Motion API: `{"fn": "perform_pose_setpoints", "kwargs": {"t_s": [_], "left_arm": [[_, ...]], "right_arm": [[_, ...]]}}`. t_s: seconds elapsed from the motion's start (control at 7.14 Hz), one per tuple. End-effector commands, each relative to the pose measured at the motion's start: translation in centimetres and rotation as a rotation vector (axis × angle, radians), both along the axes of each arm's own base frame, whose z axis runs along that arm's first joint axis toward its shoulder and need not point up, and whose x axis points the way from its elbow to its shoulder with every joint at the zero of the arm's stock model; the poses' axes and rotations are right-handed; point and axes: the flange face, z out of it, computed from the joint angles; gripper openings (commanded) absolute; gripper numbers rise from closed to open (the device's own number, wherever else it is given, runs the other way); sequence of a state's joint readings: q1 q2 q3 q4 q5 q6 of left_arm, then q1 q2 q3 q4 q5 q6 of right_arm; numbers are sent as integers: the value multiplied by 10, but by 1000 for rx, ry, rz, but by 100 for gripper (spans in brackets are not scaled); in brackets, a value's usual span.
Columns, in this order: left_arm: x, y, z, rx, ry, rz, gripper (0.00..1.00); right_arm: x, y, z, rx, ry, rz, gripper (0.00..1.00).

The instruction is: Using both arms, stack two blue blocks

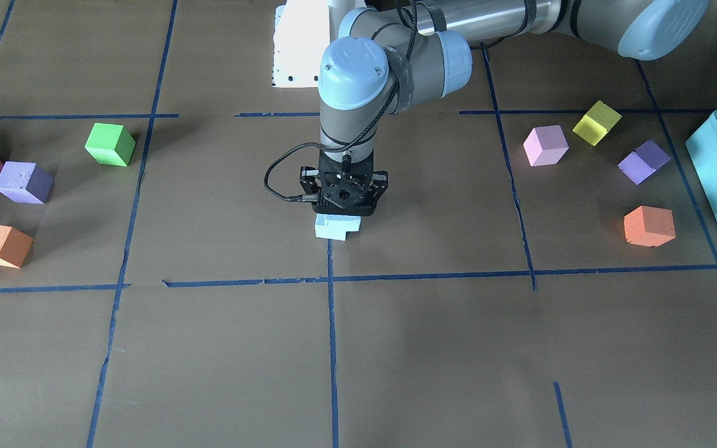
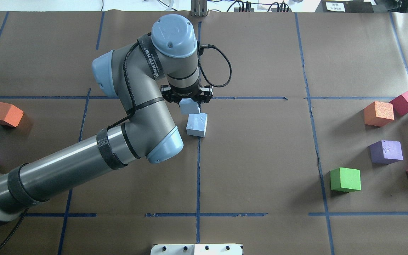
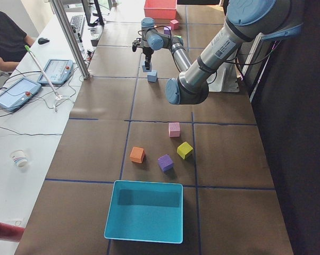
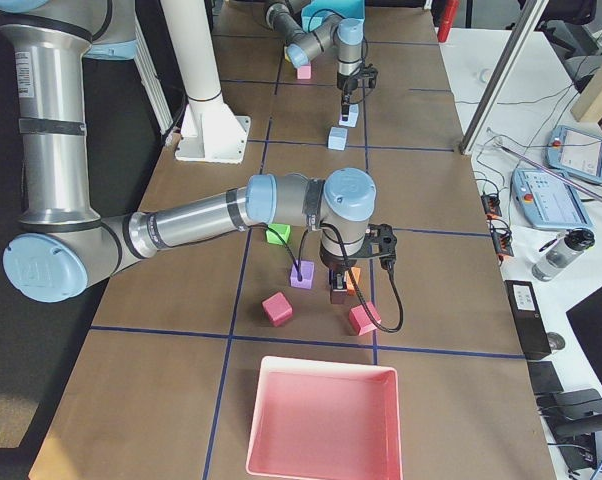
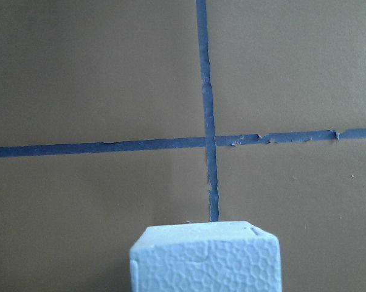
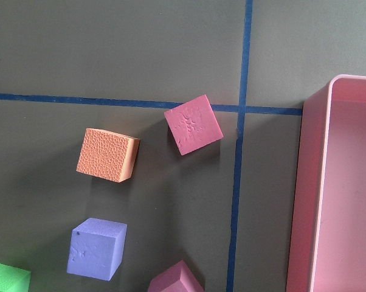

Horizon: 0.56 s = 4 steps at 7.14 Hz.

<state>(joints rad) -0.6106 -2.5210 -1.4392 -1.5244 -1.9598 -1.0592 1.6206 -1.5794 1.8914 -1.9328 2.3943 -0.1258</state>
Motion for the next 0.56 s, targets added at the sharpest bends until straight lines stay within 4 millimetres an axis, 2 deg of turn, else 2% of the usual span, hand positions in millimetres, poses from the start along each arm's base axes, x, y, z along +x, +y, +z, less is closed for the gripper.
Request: {"fn": "perform_pose_setpoints", "kwargs": {"t_s": [0.0,0.42], "left_arm": [[12,14,-1,12,2,33,0],[20,20,6,8,-8,47,4]], "right_arm": [[1,0,0,-2,-2,4,100],[2,-1,-3,2,-1,7,100]]}}
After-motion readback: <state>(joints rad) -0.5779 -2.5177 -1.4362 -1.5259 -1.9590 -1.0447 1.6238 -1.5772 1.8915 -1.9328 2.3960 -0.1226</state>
